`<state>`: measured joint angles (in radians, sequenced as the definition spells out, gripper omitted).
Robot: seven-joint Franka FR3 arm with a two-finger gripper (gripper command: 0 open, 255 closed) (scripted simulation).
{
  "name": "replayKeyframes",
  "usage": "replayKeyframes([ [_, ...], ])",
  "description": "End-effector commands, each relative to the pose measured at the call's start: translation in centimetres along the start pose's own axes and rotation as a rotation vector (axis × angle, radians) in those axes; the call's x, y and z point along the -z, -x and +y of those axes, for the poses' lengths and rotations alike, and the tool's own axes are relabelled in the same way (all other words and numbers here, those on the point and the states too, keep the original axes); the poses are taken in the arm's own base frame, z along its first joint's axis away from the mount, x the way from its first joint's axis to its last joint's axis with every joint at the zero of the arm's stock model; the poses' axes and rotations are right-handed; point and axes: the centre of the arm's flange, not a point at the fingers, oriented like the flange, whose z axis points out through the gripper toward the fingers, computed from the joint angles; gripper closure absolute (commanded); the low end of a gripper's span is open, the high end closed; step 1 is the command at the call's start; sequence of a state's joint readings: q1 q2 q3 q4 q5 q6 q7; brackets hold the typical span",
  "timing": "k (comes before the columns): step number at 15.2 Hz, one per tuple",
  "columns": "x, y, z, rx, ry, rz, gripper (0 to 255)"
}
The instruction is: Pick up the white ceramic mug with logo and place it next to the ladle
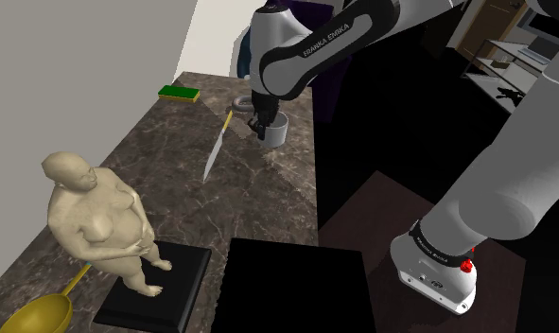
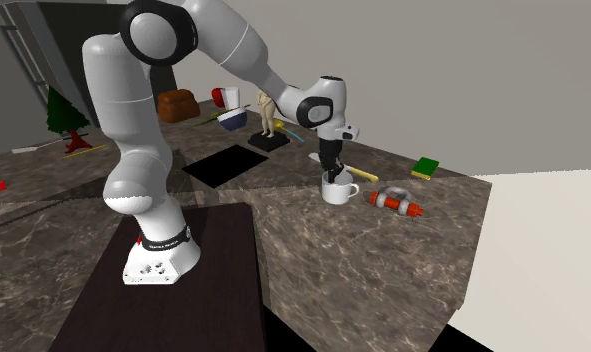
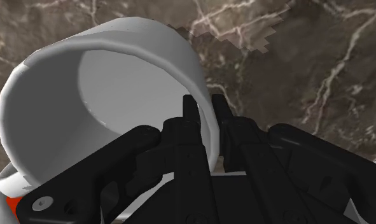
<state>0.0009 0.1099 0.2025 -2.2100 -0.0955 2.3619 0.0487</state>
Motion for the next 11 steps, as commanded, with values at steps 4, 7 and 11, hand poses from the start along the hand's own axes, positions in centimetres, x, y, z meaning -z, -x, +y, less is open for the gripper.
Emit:
replayKeyframes([
  [4, 1.0, 0.0, 0.1, 0.0, 0.0, 0.0, 255],
  [7, 2.6, -0.1, 0.1, 0.0, 0.0, 0.0, 255],
  [11, 4.7, -0.2, 0.2, 0.0, 0.0, 0.0, 255],
])
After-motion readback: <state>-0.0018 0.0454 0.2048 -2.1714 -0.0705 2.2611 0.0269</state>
